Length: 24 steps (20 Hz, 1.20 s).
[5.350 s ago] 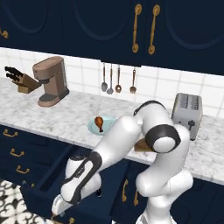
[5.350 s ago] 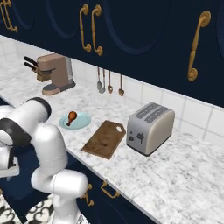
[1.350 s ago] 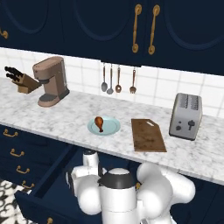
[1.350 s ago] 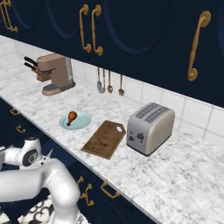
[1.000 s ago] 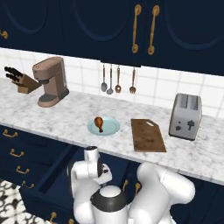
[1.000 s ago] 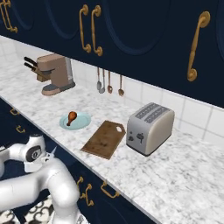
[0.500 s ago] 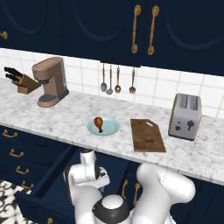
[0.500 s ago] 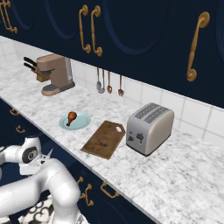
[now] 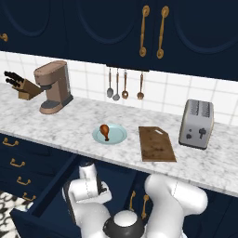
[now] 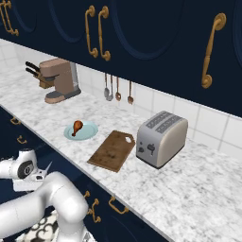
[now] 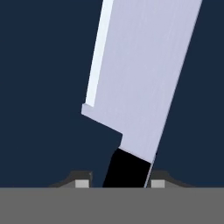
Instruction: Pick up the knife from the drawer and place it on the cutting board. Then place the meat from the plate to the cutting board.
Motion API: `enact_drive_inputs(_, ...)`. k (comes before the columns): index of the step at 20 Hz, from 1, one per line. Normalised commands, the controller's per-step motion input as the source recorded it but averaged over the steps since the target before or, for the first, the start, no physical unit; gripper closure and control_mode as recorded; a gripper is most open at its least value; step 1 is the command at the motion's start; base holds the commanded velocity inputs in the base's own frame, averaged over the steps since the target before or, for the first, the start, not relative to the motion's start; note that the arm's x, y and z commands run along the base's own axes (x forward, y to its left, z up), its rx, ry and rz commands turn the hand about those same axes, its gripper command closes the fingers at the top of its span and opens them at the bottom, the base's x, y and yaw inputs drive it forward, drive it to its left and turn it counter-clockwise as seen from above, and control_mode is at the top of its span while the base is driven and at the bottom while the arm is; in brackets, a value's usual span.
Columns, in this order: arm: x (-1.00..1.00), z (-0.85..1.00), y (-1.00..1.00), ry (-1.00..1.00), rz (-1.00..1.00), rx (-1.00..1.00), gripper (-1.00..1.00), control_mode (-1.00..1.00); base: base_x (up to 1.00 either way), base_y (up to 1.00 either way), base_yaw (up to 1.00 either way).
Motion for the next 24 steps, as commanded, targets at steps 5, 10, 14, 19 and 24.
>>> enact_drive_inputs(5, -0.33, 0.06, 0.43, 0.01, 0.00, 0.00, 1.00, -1.00, 0.00, 0.00, 0.00)
enact_drive_inputs(10, -0.65, 0.88, 0.14, -0.04, 0.01, 0.00, 1.00, -1.00, 0.00, 0.00, 0.00)
enact_drive_inputs(14, -0.48, 0.95, 0.00, -0.04, 0.01, 0.00, 1.00, -1.00, 0.00, 0.00, 0.00)
enact_drive_inputs(19, -0.47, 0.70, 0.00, -0.01, 0.04, 0.00, 1.00, -1.00, 0.00, 0.00, 0.00)
enact_drive_inputs(24, -0.09, 0.64, -0.15, -0.06, 0.01, 0.01, 1.00, -1.00, 0.00, 0.00, 0.00)
